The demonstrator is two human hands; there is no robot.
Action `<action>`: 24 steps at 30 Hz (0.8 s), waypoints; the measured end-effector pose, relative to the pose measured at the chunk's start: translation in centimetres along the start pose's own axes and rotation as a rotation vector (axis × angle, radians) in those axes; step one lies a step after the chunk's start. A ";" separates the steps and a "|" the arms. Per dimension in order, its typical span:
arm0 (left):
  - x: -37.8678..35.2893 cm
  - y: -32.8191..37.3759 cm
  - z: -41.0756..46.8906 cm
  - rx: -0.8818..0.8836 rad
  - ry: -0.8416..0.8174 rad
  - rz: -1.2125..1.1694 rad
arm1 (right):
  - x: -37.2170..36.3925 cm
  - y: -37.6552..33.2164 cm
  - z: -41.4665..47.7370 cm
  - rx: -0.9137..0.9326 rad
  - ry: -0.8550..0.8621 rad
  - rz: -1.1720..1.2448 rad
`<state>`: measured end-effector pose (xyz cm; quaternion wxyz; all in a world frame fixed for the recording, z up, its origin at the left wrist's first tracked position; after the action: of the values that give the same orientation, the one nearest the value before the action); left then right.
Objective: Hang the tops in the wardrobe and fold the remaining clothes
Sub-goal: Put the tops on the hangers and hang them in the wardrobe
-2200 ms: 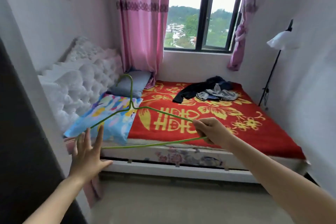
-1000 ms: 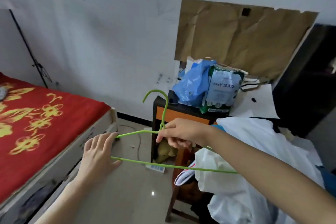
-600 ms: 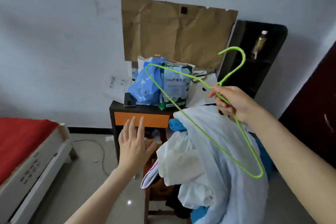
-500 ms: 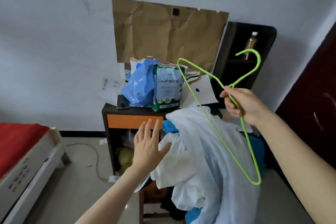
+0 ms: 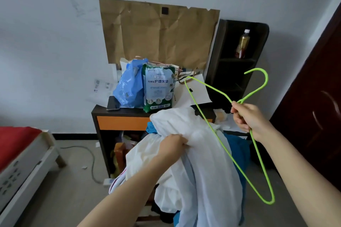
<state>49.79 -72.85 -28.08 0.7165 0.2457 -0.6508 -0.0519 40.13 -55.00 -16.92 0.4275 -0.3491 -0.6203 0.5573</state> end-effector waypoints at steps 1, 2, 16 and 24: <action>0.4 0.0 -0.2 0.006 0.008 0.013 | -0.1 0.0 0.0 0.005 -0.013 -0.003; 0.8 0.0 -0.6 0.005 0.020 0.026 | -0.1 0.0 0.1 0.013 -0.025 -0.006; 10.0 -2.4 -5.2 0.048 0.364 -0.267 | -3.6 -1.6 2.2 0.156 -0.157 -0.037; 12.3 -2.9 -5.9 0.409 0.440 -1.042 | -7.9 -0.3 1.6 0.302 -0.199 -0.399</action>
<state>58.02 -78.56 -18.35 0.6529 0.6701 -0.2777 -0.2181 41.71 -62.87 -17.71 0.5130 -0.0955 -0.6256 0.5799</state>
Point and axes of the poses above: each hand's wrist, its own z-axis towards the middle knuckle, its own x-axis out of the back of the hand, y = z × x, the point moved 2 cm from there along z, towards the middle knuckle, and after that the axes turned 2 degrees about z, right-handed, at the moved point
